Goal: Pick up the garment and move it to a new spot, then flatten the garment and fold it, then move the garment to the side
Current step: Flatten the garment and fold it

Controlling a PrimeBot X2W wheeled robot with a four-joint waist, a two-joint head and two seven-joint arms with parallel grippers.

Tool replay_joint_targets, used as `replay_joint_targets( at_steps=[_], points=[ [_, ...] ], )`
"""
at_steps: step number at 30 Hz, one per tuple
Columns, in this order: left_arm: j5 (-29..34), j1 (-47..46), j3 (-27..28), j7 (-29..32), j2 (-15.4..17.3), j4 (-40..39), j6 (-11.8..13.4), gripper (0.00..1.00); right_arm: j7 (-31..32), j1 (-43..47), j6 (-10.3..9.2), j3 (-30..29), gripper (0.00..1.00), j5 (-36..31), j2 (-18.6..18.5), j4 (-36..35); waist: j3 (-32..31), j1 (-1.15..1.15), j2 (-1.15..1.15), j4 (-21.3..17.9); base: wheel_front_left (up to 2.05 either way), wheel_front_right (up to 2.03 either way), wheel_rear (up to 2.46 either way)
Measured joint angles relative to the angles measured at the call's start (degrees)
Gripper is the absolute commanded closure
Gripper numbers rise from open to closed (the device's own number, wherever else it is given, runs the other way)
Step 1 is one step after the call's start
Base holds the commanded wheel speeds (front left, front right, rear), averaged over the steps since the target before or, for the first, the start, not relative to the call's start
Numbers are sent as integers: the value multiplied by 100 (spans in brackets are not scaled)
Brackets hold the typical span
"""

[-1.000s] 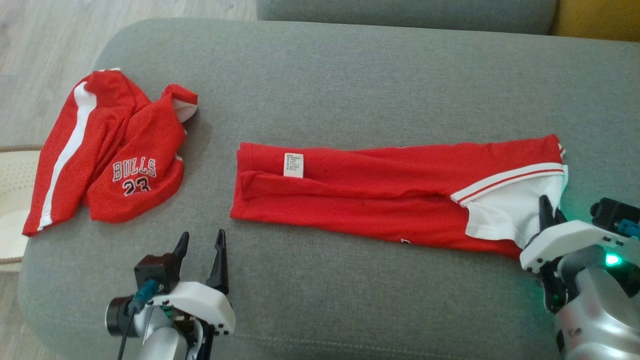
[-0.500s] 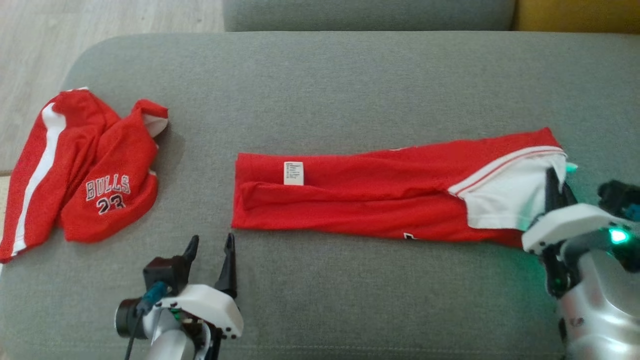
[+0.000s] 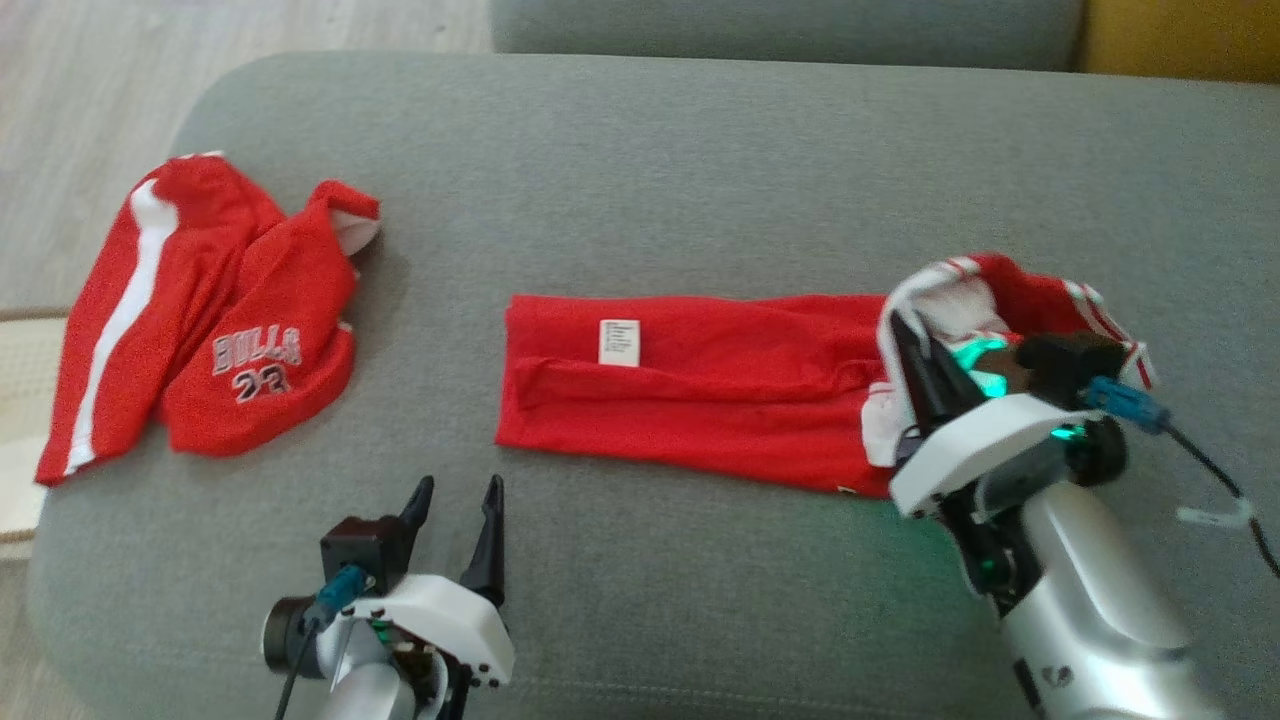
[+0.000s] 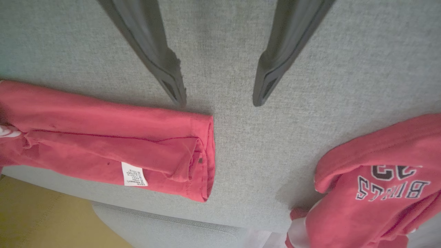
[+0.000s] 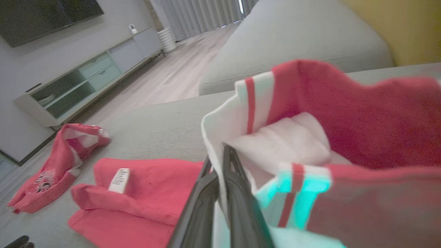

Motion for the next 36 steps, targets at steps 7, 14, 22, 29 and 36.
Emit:
replay_joint_targets(
  at_steps=[7, 14, 22, 29, 36],
  points=[
    [-91, 1, -154, 0, 0, -1, 41, 0, 319, 12, 0, 620, 100, 93, 65, -296, 28, 0, 0, 399, 0, 0, 0],
    [-153, -2, -360, 0, 0, -8, 47, 0, 489, -112, 0, 1221, 100, 94, 171, -250, 81, 0, 0, 837, 0, 0, 0],
    [-269, -21, -649, 0, -1, -36, 96, 0, 379, -525, -1, 1514, 100, 171, 221, 286, 131, 0, 0, 1339, 0, 0, 0],
    [-290, -23, -734, 0, 0, -42, 141, 0, 86, -825, -1, 2053, 44, 655, 227, 506, 154, 0, 0, 1625, 0, 0, 0],
    [-289, -23, -689, 0, 0, -89, 192, 0, -476, -1039, -1, 2134, 0, 875, 230, 744, 159, 0, 0, 1508, 0, 0, 0]
  ],
)
